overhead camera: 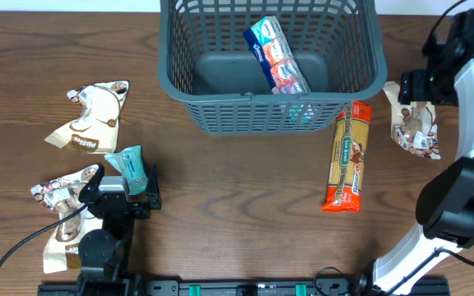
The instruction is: Pack container
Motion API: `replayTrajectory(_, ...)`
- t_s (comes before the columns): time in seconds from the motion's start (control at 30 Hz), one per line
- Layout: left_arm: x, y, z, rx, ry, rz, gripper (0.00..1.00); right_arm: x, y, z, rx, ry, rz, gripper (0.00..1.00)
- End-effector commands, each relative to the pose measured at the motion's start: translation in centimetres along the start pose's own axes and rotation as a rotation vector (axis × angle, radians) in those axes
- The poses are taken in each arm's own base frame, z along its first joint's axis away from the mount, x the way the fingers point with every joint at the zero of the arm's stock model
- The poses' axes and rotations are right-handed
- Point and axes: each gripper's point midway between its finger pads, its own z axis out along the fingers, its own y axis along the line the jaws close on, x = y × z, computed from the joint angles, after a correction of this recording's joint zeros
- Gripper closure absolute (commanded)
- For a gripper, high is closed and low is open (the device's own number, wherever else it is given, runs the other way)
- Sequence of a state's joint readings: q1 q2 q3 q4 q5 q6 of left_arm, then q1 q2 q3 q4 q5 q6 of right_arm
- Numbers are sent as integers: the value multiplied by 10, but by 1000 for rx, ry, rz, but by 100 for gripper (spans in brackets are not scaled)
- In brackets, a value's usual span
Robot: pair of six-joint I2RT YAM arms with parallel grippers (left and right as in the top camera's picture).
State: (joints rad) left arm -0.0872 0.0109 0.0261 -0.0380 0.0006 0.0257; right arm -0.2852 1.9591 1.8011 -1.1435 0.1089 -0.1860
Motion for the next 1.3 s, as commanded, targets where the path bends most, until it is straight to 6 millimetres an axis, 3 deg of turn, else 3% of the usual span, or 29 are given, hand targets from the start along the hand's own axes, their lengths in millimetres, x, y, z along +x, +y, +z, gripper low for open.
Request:
replayTrajectory(0.0, 18, 1, 1, -7, 51, 2, 1, 14, -10, 19, 46, 49, -30, 12)
replayTrajectory(0.13, 18, 1, 1, -7, 51, 2, 1, 19, -11, 26, 33, 58, -44, 10)
replayTrajectory(0.27, 18, 1, 1, -7, 51, 2, 1, 15, -13, 38, -8, 17, -60, 1)
replayTrajectory(0.5, 18, 1, 1, -7, 51, 2, 1, 21, -13, 57, -88, -8, -60, 1)
replayTrajectory(0.93, 18, 1, 1, -7, 51, 2, 1, 48, 10, 137, -204, 134, -68, 1)
replayTrajectory(1.27, 18, 1, 1, -7, 51, 2, 1, 39, 2, 143, -162, 102, -70, 1)
